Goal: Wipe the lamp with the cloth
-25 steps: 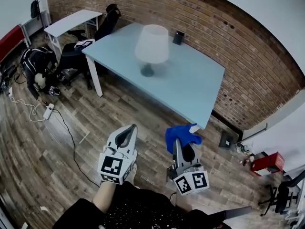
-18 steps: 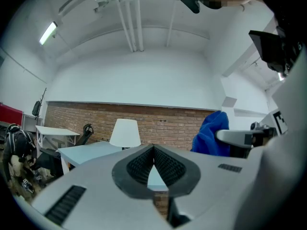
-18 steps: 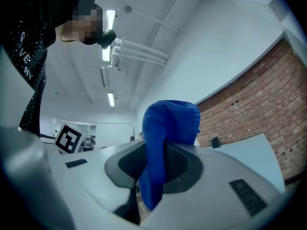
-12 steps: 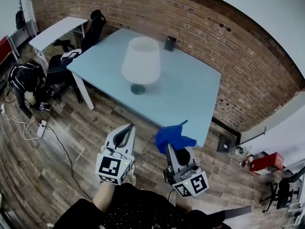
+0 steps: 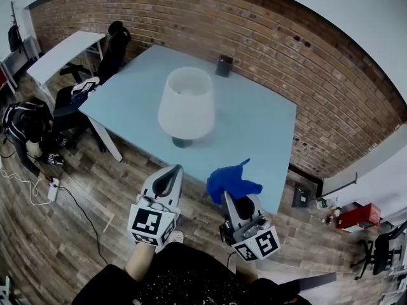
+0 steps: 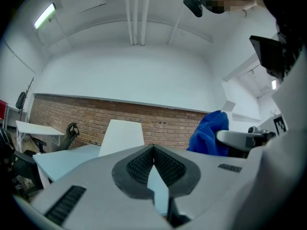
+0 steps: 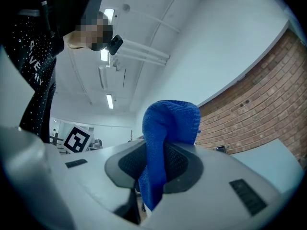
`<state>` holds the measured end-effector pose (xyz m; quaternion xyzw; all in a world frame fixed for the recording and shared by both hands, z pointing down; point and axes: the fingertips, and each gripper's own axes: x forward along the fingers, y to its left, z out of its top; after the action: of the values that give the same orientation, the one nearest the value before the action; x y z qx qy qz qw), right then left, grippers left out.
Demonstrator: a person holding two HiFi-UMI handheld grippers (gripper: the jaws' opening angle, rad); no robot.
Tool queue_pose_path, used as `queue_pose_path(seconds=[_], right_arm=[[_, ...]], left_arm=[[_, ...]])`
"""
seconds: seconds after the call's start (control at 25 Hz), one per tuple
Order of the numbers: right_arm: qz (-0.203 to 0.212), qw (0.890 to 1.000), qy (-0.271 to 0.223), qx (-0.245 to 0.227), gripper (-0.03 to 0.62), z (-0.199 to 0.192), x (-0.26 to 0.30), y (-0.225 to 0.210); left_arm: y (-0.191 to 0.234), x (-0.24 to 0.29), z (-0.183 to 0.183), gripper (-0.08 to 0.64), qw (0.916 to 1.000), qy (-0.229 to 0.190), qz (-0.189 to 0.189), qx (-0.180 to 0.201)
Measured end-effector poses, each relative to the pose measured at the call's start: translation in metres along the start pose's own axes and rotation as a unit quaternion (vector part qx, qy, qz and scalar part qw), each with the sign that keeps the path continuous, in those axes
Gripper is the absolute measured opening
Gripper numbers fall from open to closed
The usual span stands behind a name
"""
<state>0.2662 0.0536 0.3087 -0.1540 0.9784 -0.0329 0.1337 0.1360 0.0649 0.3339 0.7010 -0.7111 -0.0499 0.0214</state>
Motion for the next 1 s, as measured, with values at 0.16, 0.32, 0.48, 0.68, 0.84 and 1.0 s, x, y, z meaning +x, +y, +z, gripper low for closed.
queue_pose_path(seconds=[0.16,0.32,0.48,0.68,0.84,1.0], right_arm=[[-0.009,1.000,-0.006,0.005,0.074,-0.009,0.021,-0.005],[-0.007,1.000,0.005,0.003,0.074,-0.022,0.030,0.000],[-0.015,1.000,0.009,-0.002,0.074,-0.025,0.035,-0.003],[-0.031,1.000,-0.001,-0.004,0.074,-0.023,0.049,-0.016],[-0.031,0.999,-0.007,-0.009,0.074,-0.025,0.072,-0.029],[-0.025,1.000,-0.007,-0.013,0.074,-0.024,0.101,-0.051]], left_arm=[[0.018,0.010,-0.003,0.009,0.9999,0.003,-0.010,0.005],[0.032,0.010,-0.008,0.009,0.9999,0.004,-0.010,0.001],[0.041,0.011,-0.007,0.009,1.0000,0.003,-0.007,0.003],[0.050,0.016,-0.003,0.009,1.0000,-0.003,-0.007,0.004],[0.069,0.030,-0.005,0.009,1.0000,-0.002,-0.001,0.003],[0.093,0.055,0.002,0.009,1.0000,-0.006,0.002,0.008]])
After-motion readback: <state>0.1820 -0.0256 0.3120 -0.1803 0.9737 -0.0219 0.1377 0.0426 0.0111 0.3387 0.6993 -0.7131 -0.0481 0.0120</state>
